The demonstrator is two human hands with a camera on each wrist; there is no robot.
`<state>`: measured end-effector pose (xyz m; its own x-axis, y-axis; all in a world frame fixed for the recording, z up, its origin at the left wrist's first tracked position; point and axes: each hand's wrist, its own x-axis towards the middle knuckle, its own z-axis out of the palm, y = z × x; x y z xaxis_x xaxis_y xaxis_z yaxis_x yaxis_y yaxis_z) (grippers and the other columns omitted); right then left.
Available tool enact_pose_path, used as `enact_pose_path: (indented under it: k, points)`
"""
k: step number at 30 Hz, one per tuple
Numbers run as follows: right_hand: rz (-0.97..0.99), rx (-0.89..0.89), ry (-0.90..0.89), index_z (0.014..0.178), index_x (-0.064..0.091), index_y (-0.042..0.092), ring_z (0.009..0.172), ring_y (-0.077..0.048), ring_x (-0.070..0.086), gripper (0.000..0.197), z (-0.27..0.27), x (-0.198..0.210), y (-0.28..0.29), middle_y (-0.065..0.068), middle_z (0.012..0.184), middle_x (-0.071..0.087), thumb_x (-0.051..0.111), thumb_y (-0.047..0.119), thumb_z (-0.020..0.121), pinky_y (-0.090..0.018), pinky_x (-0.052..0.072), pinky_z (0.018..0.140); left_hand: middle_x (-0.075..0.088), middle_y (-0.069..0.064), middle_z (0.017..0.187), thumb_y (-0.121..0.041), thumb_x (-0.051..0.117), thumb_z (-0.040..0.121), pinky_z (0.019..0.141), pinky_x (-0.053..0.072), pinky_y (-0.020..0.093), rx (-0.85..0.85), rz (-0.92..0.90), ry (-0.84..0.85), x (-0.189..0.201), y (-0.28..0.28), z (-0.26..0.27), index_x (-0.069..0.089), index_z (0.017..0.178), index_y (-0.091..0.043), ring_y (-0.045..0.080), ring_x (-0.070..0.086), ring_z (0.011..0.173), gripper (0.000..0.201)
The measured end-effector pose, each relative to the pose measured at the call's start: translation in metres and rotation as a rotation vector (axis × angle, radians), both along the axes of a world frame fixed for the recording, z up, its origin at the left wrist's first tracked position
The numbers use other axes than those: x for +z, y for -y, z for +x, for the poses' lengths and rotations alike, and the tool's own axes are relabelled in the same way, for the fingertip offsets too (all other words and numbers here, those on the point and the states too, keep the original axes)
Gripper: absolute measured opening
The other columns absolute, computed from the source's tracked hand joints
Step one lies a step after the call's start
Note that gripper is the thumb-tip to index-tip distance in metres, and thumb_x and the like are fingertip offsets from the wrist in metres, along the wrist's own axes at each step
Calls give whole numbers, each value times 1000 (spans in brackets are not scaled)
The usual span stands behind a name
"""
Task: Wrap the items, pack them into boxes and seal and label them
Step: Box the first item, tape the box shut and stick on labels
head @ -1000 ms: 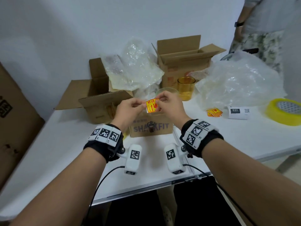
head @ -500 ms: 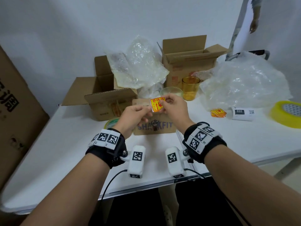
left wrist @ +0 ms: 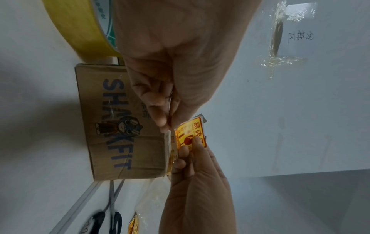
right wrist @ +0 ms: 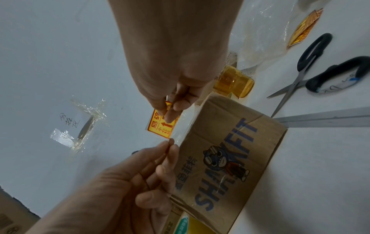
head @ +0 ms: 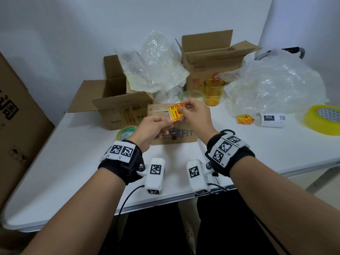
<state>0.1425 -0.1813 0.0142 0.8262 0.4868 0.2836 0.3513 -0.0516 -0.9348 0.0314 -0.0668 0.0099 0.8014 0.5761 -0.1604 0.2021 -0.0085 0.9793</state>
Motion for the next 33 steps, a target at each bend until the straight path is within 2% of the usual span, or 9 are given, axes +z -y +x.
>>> enact_pose_path:
  k: [5, 9, 11, 13, 17, 22, 28, 30, 33]
  points:
    - [-41, -4, 36, 115, 51, 19, 45, -4, 58, 30, -2, 0, 2, 3, 88, 68, 65, 11, 90, -19, 50, 55, 71, -1, 82, -17, 65, 92, 45, 35, 14, -12, -84, 1, -2, 5, 0, 70, 105, -8, 4, 53, 52, 16]
    - [-104, -21, 274, 107, 50, 18, 67, -12, 62, 30, -3, -1, 4, 5, 111, 53, 68, 8, 85, -25, 52, 65, 70, 0, 79, -16, 64, 93, 42, 34, 13, 21, -199, 43, -4, 7, -1, 68, 107, -6, 2, 52, 50, 17]
    - [-108, 15, 358, 98, 57, 17, 69, -6, 59, 21, -4, 1, 6, 5, 110, 46, 67, 5, 84, -23, 51, 69, 69, 0, 79, -16, 65, 92, 42, 34, 13, 22, -205, 53, -5, 9, 0, 68, 100, -9, 2, 52, 49, 11]
    - [-120, 67, 392, 90, 60, 18, 70, -6, 59, 16, -5, 1, 8, 7, 103, 44, 65, 4, 84, -29, 53, 72, 69, 0, 79, -16, 65, 92, 43, 34, 13, 27, -198, 61, -6, 10, 2, 68, 94, -11, 2, 52, 49, 6]
    - [-94, 34, 415, 99, 53, 15, 83, -4, 66, 23, -2, -2, 10, 4, 110, 42, 66, 4, 85, -39, 57, 74, 70, -1, 77, -16, 65, 92, 44, 34, 13, 35, -193, 73, -7, 13, 3, 68, 91, -12, 2, 52, 51, 5]
    - [-155, 116, 398, 90, 70, 13, 89, -15, 62, 10, 0, -7, 9, 0, 96, 61, 68, 6, 82, -37, 53, 85, 70, -2, 76, -15, 65, 92, 44, 35, 13, 46, -205, 109, -8, 15, 4, 67, 86, -13, 2, 52, 51, 7]
    - [-310, 81, 326, 89, 78, 25, 85, -13, 66, 11, -5, -4, 14, 3, 85, 74, 67, 26, 85, -34, 53, 80, 71, -2, 77, -15, 64, 93, 44, 35, 13, 51, -160, 146, -5, 16, 3, 69, 88, -11, 2, 51, 52, 8]
    - [-289, 89, 303, 90, 78, 23, 84, -10, 67, 11, -6, -3, 15, 3, 85, 74, 68, 25, 85, -27, 53, 78, 71, -2, 78, -15, 64, 94, 45, 35, 14, 54, -134, 157, -3, 16, 3, 69, 88, -11, 3, 52, 53, 9]
    - [-235, 110, 258, 93, 77, 17, 80, -5, 67, 11, -6, -3, 14, 2, 87, 74, 72, 23, 85, -8, 48, 69, 69, -1, 77, -15, 63, 94, 45, 34, 15, 59, -57, 173, -1, 17, 3, 70, 84, -12, 3, 52, 53, 13]
